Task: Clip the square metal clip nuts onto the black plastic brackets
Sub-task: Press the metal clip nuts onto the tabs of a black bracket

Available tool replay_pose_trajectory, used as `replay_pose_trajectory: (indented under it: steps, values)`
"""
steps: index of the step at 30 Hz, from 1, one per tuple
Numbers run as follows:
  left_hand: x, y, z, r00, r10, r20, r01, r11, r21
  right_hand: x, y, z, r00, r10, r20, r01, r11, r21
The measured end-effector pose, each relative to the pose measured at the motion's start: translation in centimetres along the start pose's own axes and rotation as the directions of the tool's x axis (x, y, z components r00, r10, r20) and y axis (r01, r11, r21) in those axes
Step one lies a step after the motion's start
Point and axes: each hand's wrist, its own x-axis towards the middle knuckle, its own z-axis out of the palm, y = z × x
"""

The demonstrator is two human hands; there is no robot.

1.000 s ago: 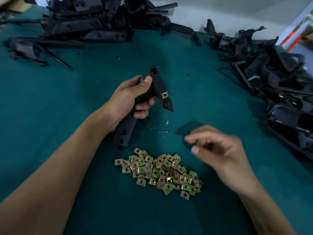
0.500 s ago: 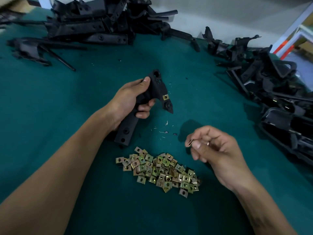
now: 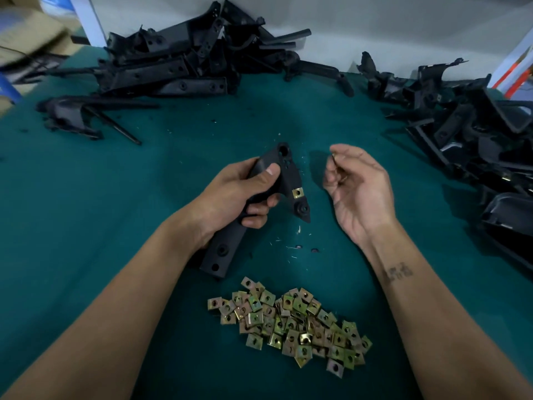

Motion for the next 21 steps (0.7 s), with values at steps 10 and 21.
replay_pose_trajectory:
  steps: [10,21]
  values:
    - [0.5,-0.27,-0.1,1.0,0.025,0.018,-0.026,0.998,0.063,0.77,0.57,0.32,0.93,0.133,0.343,-0.106,0.99,-0.097]
    - [0.19,-0.24,0.23,0.999,0.04,-0.011,-0.039,0.996,0.08,0.46,0.9,0.88,0.933,0.146,0.328,-0.133,0.989,-0.063]
